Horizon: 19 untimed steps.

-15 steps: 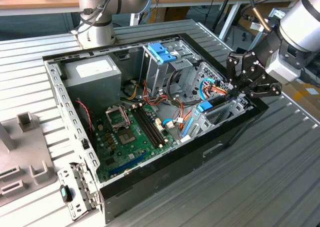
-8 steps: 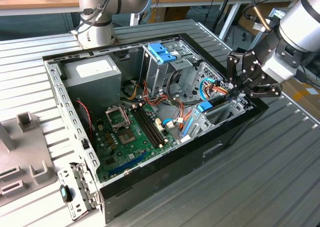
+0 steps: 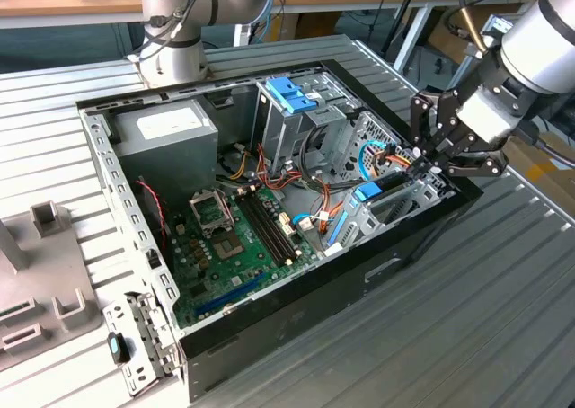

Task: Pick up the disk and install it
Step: 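Insert the first disk wire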

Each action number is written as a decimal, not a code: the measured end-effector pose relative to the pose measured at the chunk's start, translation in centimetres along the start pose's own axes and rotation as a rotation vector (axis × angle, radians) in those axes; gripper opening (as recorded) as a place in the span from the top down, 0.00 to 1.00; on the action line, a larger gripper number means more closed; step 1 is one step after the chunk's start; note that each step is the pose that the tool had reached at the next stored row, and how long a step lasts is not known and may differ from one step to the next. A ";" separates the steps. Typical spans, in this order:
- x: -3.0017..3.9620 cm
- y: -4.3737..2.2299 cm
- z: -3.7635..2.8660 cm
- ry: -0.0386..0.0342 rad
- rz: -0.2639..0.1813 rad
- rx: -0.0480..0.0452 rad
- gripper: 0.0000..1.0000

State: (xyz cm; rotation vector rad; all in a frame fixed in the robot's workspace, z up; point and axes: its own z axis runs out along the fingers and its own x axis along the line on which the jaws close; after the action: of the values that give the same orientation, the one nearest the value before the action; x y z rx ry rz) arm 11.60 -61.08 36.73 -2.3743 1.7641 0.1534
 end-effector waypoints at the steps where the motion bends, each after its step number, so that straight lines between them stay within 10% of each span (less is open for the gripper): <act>1: 0.00 0.00 0.00 0.0014 0.016 0.0031 0.84; 19: 0.01 0.02 0.08 0.0195 0.232 0.0447 0.84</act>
State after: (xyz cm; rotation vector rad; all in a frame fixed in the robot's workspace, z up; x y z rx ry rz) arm 11.59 -61.08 36.64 -2.1425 2.0258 0.1204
